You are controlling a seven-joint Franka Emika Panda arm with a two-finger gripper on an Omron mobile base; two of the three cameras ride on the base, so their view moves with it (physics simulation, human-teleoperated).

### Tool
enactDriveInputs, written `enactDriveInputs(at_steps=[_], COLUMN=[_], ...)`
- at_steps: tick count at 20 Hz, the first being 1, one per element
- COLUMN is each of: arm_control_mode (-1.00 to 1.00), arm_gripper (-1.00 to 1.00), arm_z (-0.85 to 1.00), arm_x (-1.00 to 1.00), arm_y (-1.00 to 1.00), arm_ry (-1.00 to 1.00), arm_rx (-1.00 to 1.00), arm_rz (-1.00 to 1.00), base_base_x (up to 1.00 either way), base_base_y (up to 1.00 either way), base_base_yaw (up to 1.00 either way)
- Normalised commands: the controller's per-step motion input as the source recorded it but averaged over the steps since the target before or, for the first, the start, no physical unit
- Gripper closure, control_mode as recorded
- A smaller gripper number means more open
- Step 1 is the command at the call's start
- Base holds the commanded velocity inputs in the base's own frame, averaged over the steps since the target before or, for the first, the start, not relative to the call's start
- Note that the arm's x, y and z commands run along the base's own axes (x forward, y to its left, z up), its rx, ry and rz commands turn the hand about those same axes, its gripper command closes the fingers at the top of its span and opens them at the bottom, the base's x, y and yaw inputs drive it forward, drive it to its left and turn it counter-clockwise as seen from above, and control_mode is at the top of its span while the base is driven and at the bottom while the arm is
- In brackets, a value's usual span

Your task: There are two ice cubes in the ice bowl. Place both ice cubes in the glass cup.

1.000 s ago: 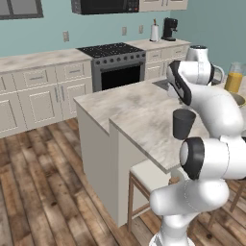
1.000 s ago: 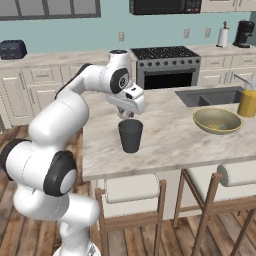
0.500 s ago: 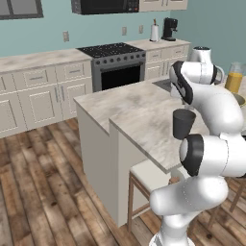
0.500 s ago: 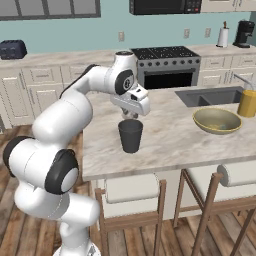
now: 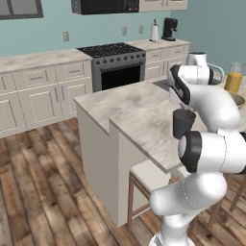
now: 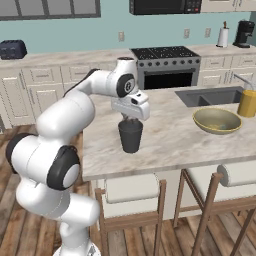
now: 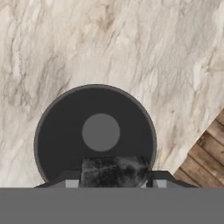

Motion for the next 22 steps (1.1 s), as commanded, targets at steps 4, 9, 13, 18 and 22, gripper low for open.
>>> enactDriveInputs(at_steps=[4, 9, 13, 18, 22], arm_control_mode=[-1.0, -1.0, -1.0, -1.0, -1.0], arm_gripper=[1.0, 1.0, 1.0, 1.0, 1.0], arm_z=[-0.15, -0.01, 0.0, -0.06, -0.09], arm_x=[0.01, 0.13, 0.21, 0.1, 0.02], arm_y=[0.0, 0.0, 0.0, 0.0, 0.0], arm_ry=[0.06, 0.02, 0.0, 0.02, 0.0], arm_rx=[0.0, 0.0, 0.0, 0.0, 0.0], arm_rz=[0.0, 0.0, 0.0, 0.0, 0.0], base_base_x=[0.0, 0.0, 0.0, 0.0, 0.0], base_base_y=[0.0, 0.0, 0.0, 0.0, 0.0], base_base_yaw=[0.0, 0.0, 0.0, 0.0, 0.0])
